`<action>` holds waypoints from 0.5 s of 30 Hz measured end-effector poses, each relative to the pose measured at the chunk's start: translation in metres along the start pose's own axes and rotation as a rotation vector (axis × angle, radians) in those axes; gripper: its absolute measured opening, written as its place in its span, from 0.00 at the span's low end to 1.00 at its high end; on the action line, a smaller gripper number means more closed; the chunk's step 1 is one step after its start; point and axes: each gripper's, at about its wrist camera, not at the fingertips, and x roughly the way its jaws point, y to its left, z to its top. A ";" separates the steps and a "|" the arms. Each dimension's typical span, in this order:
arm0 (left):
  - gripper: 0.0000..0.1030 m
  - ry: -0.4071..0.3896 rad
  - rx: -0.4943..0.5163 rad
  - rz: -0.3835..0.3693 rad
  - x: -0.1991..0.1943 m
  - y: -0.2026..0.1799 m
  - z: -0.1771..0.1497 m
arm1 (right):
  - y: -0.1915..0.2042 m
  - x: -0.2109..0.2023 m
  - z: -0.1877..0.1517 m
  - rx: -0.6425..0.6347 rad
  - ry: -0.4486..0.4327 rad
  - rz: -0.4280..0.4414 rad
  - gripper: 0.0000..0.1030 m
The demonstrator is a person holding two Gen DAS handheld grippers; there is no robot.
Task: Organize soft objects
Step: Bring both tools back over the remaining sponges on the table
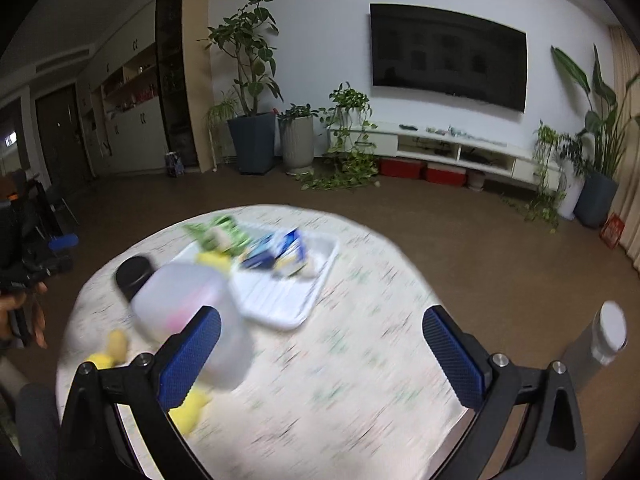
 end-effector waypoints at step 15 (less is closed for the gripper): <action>1.00 0.111 0.003 0.073 -0.020 -0.050 -0.091 | 0.107 -0.006 -0.122 0.104 0.107 0.015 1.00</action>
